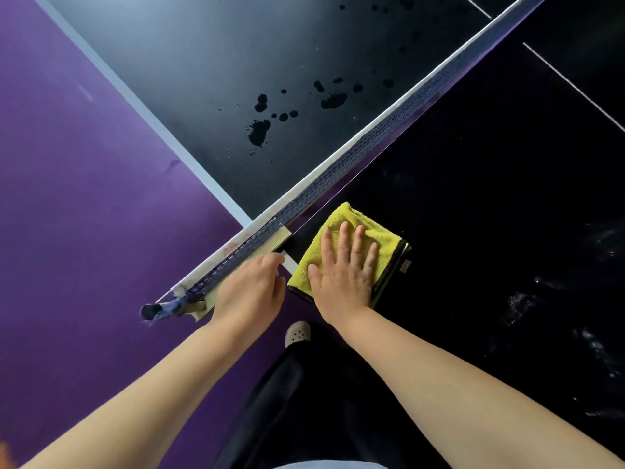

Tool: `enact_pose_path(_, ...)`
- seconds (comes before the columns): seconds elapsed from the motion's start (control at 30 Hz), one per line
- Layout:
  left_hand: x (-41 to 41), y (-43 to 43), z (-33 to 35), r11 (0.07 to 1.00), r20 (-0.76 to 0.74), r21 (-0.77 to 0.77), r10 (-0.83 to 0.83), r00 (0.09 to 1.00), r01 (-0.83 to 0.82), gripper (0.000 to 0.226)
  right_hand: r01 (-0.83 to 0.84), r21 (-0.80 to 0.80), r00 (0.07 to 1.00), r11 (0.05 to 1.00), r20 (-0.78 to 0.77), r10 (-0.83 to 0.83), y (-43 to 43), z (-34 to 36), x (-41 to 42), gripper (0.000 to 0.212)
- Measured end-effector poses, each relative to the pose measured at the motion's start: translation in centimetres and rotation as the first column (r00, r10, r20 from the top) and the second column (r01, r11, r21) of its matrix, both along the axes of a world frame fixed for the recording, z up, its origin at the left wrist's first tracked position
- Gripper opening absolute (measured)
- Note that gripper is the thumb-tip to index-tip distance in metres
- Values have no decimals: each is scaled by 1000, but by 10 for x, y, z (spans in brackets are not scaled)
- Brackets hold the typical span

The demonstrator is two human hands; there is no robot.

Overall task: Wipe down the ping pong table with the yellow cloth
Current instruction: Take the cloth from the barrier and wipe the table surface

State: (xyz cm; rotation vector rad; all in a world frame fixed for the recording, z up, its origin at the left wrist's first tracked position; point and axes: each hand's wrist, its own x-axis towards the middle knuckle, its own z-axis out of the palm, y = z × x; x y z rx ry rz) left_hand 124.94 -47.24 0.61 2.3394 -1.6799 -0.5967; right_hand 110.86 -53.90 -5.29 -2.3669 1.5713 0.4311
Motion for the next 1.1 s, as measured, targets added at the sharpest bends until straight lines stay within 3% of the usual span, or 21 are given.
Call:
enact_pose_path(0.13,-2,-10,-7,1000,-32,-8,17,999,-18,28,-208,-2,977,978,54,207,-12,-6,9,75)
enact_pose_path(0.23,-10,-24,-17,997,-45,-39,-67,997,66,36,-343,-17,932,939,121,343,-27,-12,4,73)
enact_pose_path(0.43,-36,-74,-22,989,-2,-25,-148,989,148,47,-491,-38,862,870,120,492,-66,-18,-18,77)
enact_pose_path(0.67,-76,-151,-23,996,-39,-59,-71,997,68,46,-404,-114,897,907,145,418,-159,-21,-56,78)
enact_pose_path(0.9,-120,-229,-33,989,14,-66,-135,991,135,39,-293,-172,943,940,113,314,-271,-23,-103,80)
enact_pose_path(1.0,-142,-264,-30,985,43,-22,-170,984,171,51,-239,-199,963,950,80,258,-320,-23,-123,80)
enact_pose_path(1.1,-168,-299,-29,963,77,101,-258,963,250,86,-183,-211,977,960,72,201,-367,-25,-143,78)
